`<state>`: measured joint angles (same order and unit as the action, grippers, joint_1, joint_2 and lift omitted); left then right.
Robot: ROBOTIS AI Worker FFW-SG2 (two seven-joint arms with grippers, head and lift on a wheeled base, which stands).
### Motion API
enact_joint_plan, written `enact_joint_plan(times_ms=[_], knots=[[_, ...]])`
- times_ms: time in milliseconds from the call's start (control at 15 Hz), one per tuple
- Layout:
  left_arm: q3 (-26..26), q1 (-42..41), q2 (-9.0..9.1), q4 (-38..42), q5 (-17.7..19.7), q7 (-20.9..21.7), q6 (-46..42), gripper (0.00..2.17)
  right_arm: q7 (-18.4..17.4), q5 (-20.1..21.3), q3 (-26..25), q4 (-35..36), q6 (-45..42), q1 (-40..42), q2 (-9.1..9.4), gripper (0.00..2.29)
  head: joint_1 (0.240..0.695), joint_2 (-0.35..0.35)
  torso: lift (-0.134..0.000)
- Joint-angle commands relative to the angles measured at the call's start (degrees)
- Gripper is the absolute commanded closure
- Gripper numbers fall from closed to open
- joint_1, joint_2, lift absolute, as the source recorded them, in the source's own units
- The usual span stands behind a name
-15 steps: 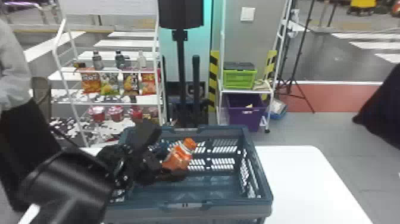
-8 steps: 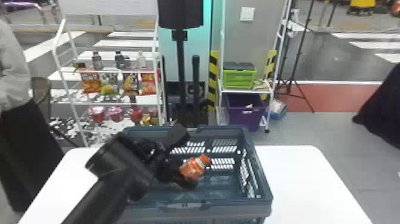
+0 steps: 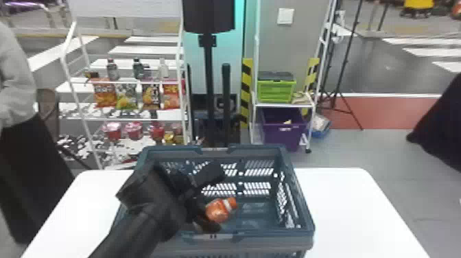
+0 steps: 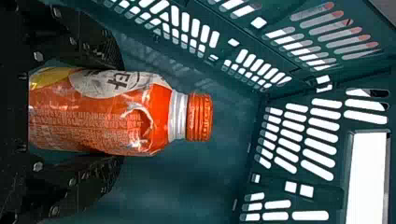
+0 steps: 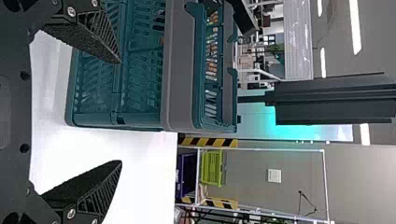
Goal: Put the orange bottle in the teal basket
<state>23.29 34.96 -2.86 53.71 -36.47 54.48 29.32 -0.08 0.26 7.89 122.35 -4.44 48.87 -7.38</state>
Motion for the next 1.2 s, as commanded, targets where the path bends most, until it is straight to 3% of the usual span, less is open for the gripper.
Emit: enact_joint_plan(times_ms=[0, 267, 733, 867, 1000, 1133], knots=[[0.0, -0.7, -0.04, 0.5, -0.5, -1.0, 0.2, 0.18, 0.0, 0.0, 0.0, 0.0, 0.0, 0.0, 0.00, 0.13, 0.499, 0.000, 0.000], [-1.9, -3.4, 0.04, 6.2, -0.9, -3.6, 0.9, 0.10, 0.0, 0.0, 0.0, 0.0, -0.2, 0.3, 0.09, 0.13, 0.499, 0.000, 0.000], [-15.2, -13.3, 0.22, 32.2, 0.5, -3.9, 4.4, 0.11, 0.0, 0.1, -0.1, 0.3, -0.3, 0.8, 0.09, 0.13, 0.499, 0.000, 0.000], [-19.9, -17.3, 1.36, 41.7, 4.5, -4.3, 7.0, 0.11, 0.0, 0.3, -0.1, 0.4, -0.3, 0.8, 0.09, 0.13, 0.499, 0.000, 0.000], [-25.9, -22.7, 2.86, 52.0, 11.5, -4.4, 10.0, 0.11, -0.1, 0.3, -0.1, 0.5, -0.3, 0.8, 0.18, 0.13, 0.499, 0.000, 0.000], [-31.9, -29.3, 3.00, 62.0, 18.7, -6.1, 12.8, 0.11, -0.1, 0.4, -0.1, 1.0, -0.3, 0.9, 0.09, 0.13, 0.499, 0.000, 0.000]])
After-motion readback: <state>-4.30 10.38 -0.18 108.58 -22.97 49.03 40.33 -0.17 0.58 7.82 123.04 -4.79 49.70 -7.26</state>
